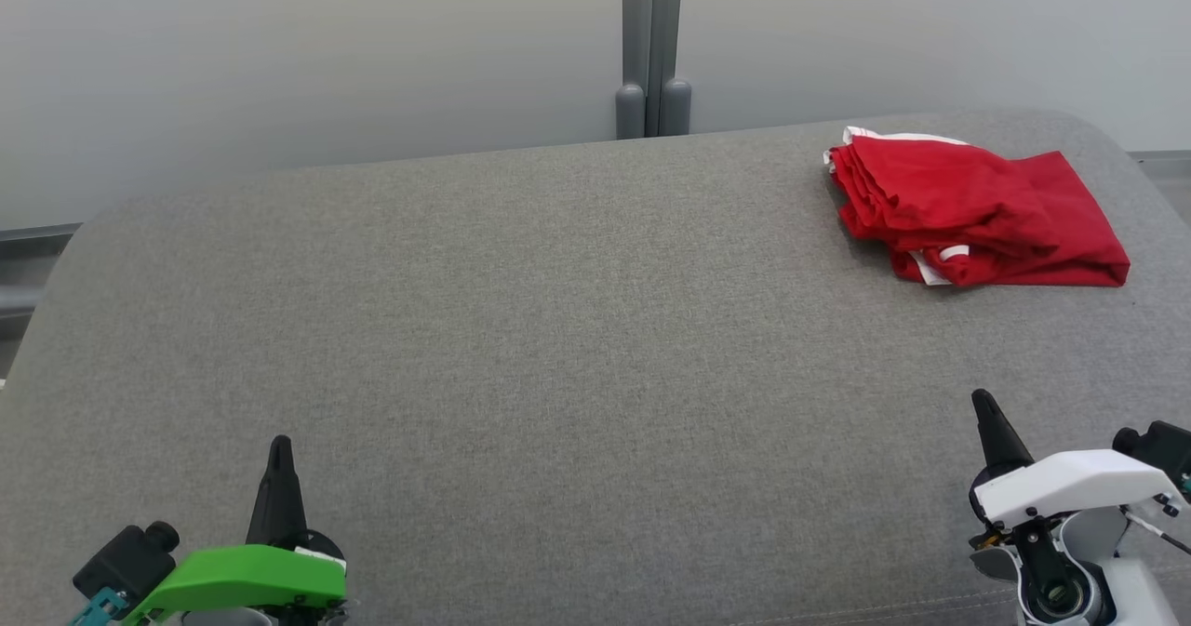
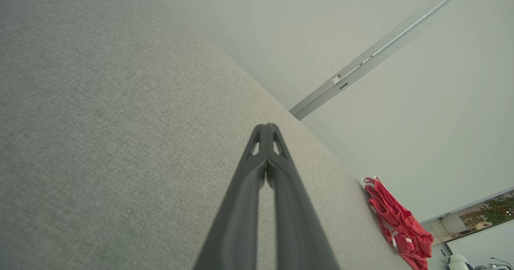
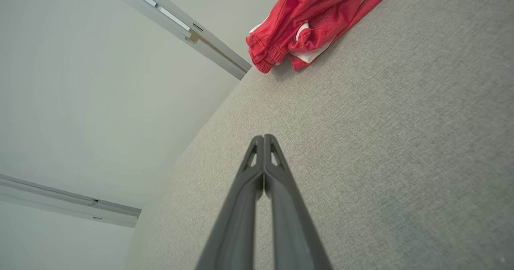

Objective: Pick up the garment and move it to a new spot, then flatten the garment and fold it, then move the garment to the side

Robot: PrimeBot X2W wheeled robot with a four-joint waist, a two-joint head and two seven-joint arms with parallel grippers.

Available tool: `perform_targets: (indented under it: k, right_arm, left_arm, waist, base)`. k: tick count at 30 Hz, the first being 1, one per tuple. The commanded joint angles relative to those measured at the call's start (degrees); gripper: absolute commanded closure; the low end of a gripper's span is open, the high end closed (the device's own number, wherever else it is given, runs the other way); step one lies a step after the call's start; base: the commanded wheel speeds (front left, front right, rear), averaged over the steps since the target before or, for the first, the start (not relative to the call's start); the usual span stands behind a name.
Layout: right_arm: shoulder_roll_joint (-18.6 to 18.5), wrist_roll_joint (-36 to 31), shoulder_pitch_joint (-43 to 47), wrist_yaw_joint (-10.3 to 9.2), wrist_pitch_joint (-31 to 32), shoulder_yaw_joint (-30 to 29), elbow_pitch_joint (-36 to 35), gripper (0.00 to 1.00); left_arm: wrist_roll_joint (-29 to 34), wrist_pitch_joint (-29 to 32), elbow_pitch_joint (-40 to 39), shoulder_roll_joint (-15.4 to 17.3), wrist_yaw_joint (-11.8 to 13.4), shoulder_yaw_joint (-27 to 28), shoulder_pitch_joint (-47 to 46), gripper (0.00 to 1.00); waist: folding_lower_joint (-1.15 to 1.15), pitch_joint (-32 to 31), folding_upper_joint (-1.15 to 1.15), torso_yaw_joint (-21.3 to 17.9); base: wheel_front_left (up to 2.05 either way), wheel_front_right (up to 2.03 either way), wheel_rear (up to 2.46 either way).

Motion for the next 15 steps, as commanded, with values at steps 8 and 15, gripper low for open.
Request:
perform_targets:
  k: [8,15]
  right_arm:
    - [-0.7,7.2,-2.9,0.02,2.5,-1.5,0.3,1.00]
    - [-0.8,11.0,-3.7,0.02,3.8,-2.2,0.7,1.00]
  left_arm:
    - [-7.2,0.7,0.3,-0.1,-1.0,-0.1,-3.2,1.00]
    - [-11.1,1.1,0.7,-0.3,-1.4,-0.3,-4.2,1.00]
  waist:
    - [0.00,0.4,0.00,0.1]
    - [0.00,0.6,0.00,0.1]
  base:
    - [0.00,0.00,0.00]
    - [0.00,0.00,0.00]
